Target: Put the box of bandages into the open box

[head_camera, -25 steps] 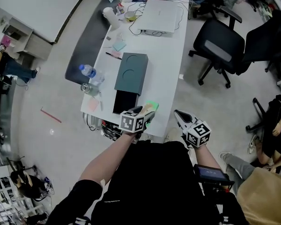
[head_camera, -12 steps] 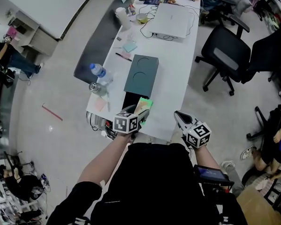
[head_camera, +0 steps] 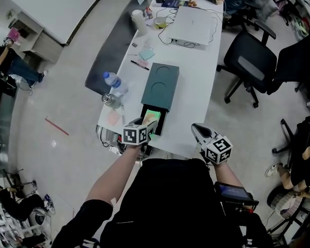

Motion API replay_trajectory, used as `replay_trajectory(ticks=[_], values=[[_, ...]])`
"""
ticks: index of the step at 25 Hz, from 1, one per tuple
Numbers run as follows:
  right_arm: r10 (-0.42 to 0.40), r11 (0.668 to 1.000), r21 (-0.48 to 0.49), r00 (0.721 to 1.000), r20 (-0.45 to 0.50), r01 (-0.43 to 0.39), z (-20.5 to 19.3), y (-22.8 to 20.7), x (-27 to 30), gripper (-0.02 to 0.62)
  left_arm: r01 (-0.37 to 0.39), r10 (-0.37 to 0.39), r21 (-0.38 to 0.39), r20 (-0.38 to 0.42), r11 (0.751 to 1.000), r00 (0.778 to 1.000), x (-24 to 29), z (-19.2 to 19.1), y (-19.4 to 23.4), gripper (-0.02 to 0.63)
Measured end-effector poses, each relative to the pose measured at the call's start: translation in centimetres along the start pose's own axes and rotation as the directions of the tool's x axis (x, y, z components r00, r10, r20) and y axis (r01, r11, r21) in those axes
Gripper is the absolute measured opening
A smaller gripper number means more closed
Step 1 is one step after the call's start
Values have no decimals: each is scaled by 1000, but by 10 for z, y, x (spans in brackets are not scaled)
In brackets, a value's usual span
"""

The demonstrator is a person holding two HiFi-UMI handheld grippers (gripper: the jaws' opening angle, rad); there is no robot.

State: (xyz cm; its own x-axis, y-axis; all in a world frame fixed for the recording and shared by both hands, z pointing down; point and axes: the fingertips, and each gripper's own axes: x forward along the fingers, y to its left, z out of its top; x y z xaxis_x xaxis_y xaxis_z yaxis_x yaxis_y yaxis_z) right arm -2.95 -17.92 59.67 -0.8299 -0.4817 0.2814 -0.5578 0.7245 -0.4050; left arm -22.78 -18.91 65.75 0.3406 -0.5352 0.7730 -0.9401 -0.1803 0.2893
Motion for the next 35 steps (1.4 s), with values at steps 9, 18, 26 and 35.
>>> replay_trajectory(ticks=[9, 18, 26, 35], values=[[-61, 998, 21, 998, 2, 61, -3, -5, -11, 26, -20, 23, 59, -50, 998, 998, 24, 1, 13, 314], [-104, 994, 28, 995, 7, 104, -6, -11, -22, 26, -40, 49, 95, -95, 995, 994, 48, -3, 19, 316], [-125, 991, 40, 992, 7, 125, -8, -17, -31, 26, -60, 76, 116, -143, 992, 987, 58, -7, 22, 319], [-106, 994, 41, 994, 10, 106, -11, -20, -39, 26, -72, 86, 109, -128, 991, 988, 53, -9, 20, 321]])
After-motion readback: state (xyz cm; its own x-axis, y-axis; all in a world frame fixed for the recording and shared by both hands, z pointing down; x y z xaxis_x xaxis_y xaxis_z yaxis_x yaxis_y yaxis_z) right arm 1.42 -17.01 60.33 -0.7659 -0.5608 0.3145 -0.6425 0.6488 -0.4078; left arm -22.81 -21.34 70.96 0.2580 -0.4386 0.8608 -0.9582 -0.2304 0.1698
